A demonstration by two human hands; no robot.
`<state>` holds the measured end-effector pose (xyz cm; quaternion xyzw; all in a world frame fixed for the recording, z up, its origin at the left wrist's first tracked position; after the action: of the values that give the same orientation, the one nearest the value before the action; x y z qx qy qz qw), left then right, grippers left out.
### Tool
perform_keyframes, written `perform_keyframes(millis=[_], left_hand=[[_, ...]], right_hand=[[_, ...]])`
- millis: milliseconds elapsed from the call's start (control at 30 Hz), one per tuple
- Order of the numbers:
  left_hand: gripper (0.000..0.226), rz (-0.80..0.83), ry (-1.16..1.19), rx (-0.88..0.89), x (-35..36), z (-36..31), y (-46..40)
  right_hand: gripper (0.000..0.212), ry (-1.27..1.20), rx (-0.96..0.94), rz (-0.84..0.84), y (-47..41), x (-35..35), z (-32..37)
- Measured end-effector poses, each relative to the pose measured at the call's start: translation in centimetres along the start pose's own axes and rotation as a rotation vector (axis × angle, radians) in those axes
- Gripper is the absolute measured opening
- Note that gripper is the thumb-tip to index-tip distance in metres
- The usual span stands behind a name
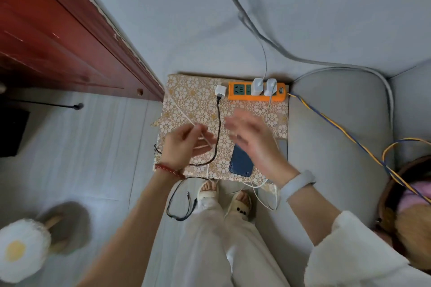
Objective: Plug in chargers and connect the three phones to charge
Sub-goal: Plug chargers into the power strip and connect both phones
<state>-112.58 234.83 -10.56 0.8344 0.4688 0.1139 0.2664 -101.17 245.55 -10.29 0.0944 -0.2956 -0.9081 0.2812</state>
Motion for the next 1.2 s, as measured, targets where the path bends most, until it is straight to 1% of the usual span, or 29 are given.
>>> perform_keyframes(millis=[33,67,100,133,167,233,267,333,367,400,467,500,533,567,633,700,733,767,800,833,900,933,967,1000,1033,1067,1100,1133,1200], left_hand=[[0.020,0.026,0.166,-0.053,0.2,-1.0,0.2],[0.019,0.077,0.314,-0.089,0.5,-2.0,0.5],[0.018,0.125,0.429,-0.108,0.9,-3.1,0.8],[0.018,0.159,0.510,-0.118,1.1,-4.0,1.0],[0.018,0.184,0.552,-0.120,1.4,-4.6,1.2],[0.019,0.192,0.569,-0.132,1.8,-4.9,1.4],[0.021,0.162,0.554,-0.153,1.8,-4.4,1.2],[0.024,0.072,0.412,-0.172,1.3,-2.6,0.8],[0.025,0.054,0.272,-0.162,1.2,-1.5,1.0],[0.026,0.085,0.106,-0.136,1.3,-0.3,1.6],[0.031,0.249,-0.249,-0.016,2.3,2.3,3.9],[0.033,0.322,-0.375,0.078,2.8,3.6,5.2],[0.031,0.346,-0.446,0.170,3.2,4.5,6.3],[0.027,0.316,-0.492,0.251,3.3,4.9,6.9],[0.015,0.145,-0.573,0.333,2.4,4.7,6.8],[0.014,0.010,-0.541,0.249,1.0,4.3,6.1],[0.018,-0.016,-0.434,0.156,0.5,4.0,5.9],[0.021,-0.023,-0.286,0.053,0.3,3.7,5.7],[0.022,-0.017,-0.124,-0.038,0.3,3.2,5.7],[0.023,-0.001,0.028,-0.093,0.5,2.5,5.8],[0.025,0.061,0.265,-0.126,1.2,0.8,6.0],[0.025,0.093,0.359,-0.129,1.6,-0.1,6.1],[0.026,0.116,0.433,-0.128,1.9,-0.8,6.2],[0.027,0.130,0.490,-0.127,2.0,-1.4,6.2],[0.027,0.140,0.530,-0.131,2.1,-1.7,6.3],[0.027,0.151,0.560,-0.142,2.0,-1.9,6.4],[0.026,0.170,0.582,-0.163,2.0,-1.9,6.5],[0.022,0.207,0.599,-0.198,2.0,-1.9,6.8],[0.018,0.267,0.556,-0.275,1.9,-1.0,7.6]], right_hand=[[0.043,0.251,-0.014,0.066,0.8,0.6,-2.0],[0.046,0.421,-0.074,0.171,1.8,1.4,-3.6],[0.047,0.496,-0.144,0.268,2.9,2.1,-4.8],[0.045,0.514,-0.178,0.328,3.8,2.5,-5.6],[0.039,0.503,-0.181,0.340,4.5,2.5,-5.8],[0.026,0.459,-0.162,0.292,5.2,2.3,-5.2],[0.024,0.433,-0.145,0.248,5.4,1.8,-4.8],[0.024,0.292,-0.058,0.146,5.1,0.4,-3.6],[0.023,0.153,0.005,0.113,5.0,-0.5,-2.8],[0.023,-0.011,0.058,0.096,4.9,-1.4,-1.8],[0.024,-0.291,0.109,0.056,4.1,-3.4,0.5],[0.024,-0.368,0.106,0.039,3.7,-4.3,1.6],[0.024,-0.402,0.086,0.021,3.3,-5.1,2.4],[0.024,-0.425,0.062,0.001,2.9,-5.8,3.1],[0.024,-0.513,0.020,-0.036,2.3,-7.1,4.1],[0.025,-0.643,-0.003,-0.037,1.9,-8.2,4.7],[0.027,-0.677,-0.003,-0.026,1.8,-8.3,4.8],[0.030,-0.655,0.014,-0.020,1.7,-8.1,4.3],[0.031,-0.549,0.043,-0.033,1.8,-7.5,3.2],[0.026,-0.366,0.078,-0.056,2.1,-6.8,1.6],[0.018,0.144,0.120,-0.053,3.2,-5.2,-2.3],[0.023,0.378,0.134,0.002,4.0,-4.2,-4.3],[0.032,0.541,0.175,0.070,4.9,-3.5,-6.2],[0.042,0.602,0.275,0.127,5.8,-3.0,-8.1],[0.052,0.537,0.438,0.176,7.0,-2.7,-9.8],[0.059,0.366,0.620,0.234,8.1,-2.0,-11.0],[0.062,0.114,0.760,0.287,8.9,-1.0,-11.3],[0.061,-0.168,0.839,0.310,9.0,-0.3,-10.8],[0.049,-0.677,0.866,0.207,7.4,-0.3,-9.0]])
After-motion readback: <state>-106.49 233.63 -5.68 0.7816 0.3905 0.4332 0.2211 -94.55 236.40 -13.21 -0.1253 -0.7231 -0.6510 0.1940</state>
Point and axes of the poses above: each hand's wrist, its own y-axis away from the middle knuckle, its own x-axis out of the palm, z = x × y, the point moved 7 cm from there along -y, towards the middle knuckle, and after that the axes turned 15 degrees about -z, right-handed, at the moved point
